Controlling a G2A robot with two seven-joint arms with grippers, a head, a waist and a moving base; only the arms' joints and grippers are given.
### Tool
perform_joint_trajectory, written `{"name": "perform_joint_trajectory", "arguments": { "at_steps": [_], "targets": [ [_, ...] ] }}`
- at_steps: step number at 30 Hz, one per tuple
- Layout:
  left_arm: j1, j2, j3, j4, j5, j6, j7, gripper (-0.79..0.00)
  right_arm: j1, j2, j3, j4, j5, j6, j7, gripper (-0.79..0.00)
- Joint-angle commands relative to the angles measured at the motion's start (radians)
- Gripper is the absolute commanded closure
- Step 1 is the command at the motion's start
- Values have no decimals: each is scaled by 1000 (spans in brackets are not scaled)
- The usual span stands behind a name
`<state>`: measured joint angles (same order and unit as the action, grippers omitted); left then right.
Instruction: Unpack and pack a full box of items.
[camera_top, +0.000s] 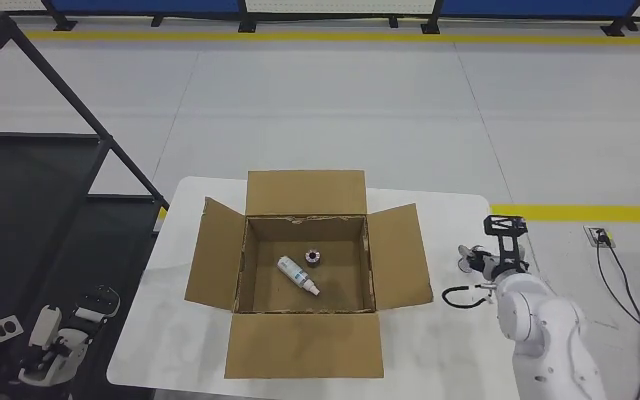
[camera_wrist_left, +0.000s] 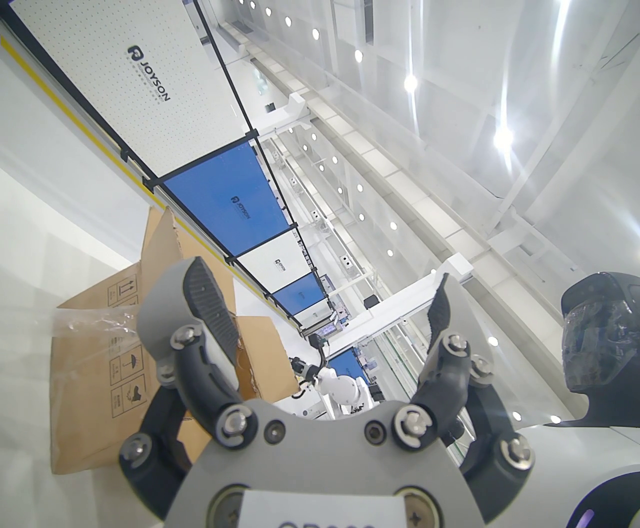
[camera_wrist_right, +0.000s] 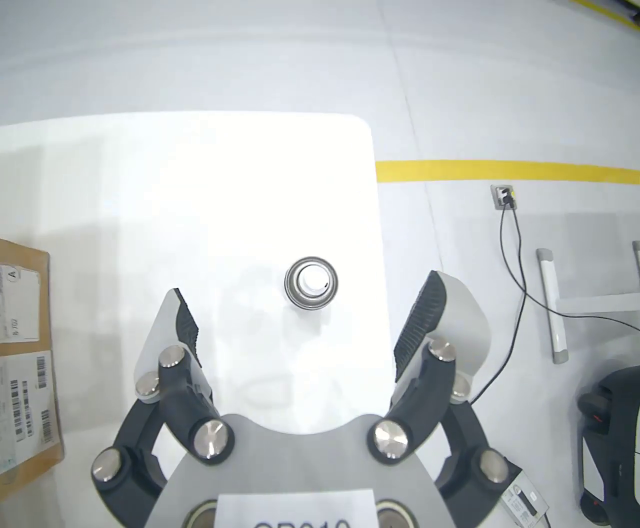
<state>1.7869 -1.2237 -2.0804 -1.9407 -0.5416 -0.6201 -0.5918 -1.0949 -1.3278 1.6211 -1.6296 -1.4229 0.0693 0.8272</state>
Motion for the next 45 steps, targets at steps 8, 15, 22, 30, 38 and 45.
{"name": "perform_joint_trajectory", "arguments": {
  "at_steps": [8, 15, 22, 30, 38, 45],
  "targets": [
    [0, 0, 0, 0, 0, 0, 0, -785, 118, 3, -9, 265, 57, -39, -41, -727],
    [0, 0, 0, 0, 0, 0, 0, -785, 162, 8, -7, 356, 100, -79, -72, -55],
    [0, 0, 0, 0, 0, 0, 0, -785, 149, 11, -1, 323, 152, -88, -102, 0],
    [0, 0, 0, 0, 0, 0, 0, -785, 16, 7, -10, -59, 217, -34, -202, 0],
    [0, 0, 0, 0, 0, 0, 0, -785, -16, -2, -213, -424, 152, -88, -185, 0],
    [0, 0, 0, 0, 0, 0, 0, -785, 154, -17, -446, -334, 187, -267, -25, 0]
  ]
}}
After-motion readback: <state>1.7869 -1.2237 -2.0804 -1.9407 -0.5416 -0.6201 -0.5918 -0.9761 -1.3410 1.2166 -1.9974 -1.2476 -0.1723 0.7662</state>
